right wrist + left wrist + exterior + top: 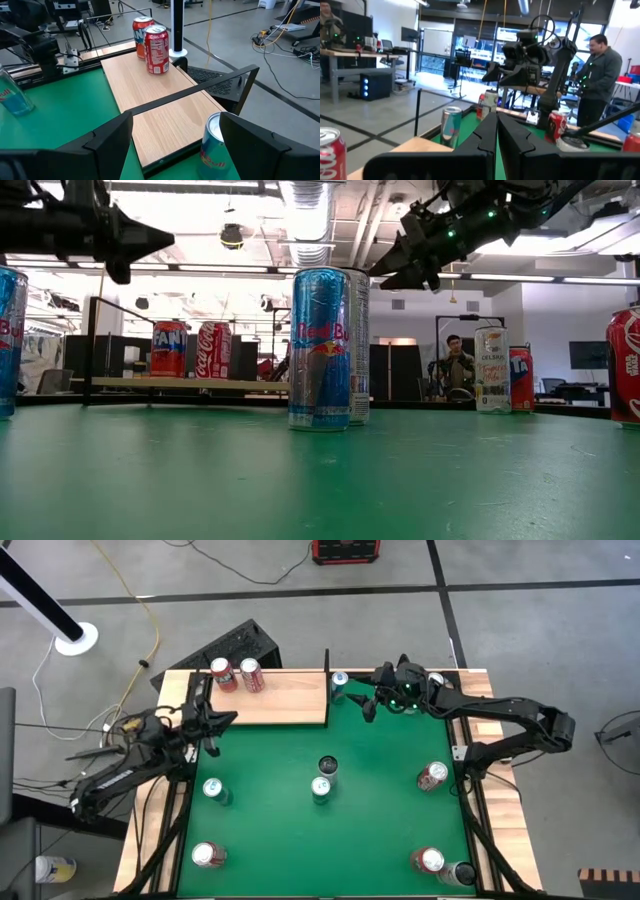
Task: Place canned beverage on shelf
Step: Put the top blue soda can on the shelf
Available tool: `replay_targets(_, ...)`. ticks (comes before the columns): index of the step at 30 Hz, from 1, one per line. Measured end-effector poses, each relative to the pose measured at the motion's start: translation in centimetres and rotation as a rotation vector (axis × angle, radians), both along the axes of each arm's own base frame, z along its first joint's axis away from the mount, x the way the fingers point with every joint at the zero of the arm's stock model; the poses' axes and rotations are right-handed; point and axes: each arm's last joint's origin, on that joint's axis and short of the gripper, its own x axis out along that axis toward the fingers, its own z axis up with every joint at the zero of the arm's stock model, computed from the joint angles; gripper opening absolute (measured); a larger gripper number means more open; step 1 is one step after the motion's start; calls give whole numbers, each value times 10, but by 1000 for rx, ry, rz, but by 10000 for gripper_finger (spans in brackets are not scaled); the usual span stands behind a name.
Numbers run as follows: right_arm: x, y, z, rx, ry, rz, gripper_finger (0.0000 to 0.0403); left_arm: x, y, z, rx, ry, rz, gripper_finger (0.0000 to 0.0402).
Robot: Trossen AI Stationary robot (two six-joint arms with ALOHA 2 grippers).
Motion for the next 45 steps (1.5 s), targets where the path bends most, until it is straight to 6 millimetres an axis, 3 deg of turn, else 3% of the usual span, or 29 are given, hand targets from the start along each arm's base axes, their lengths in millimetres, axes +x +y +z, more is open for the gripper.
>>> replay_targets(20, 0, 0, -1, 2, 6, -1, 322, 3, 2, -19, -54, 174, 10, 0)
replay_targets(27, 0, 0, -1, 6, 7, -6, 322, 2, 4, -31, -123, 274, 91, 0)
replay_targets(37, 15, -15, -29, 43, 58, -59, 322, 2, 5, -34, -130, 309, 137, 0)
replay_targets(45, 16, -23, -32, 37, 55, -77, 322, 1, 5, -38, -138, 342, 137, 0)
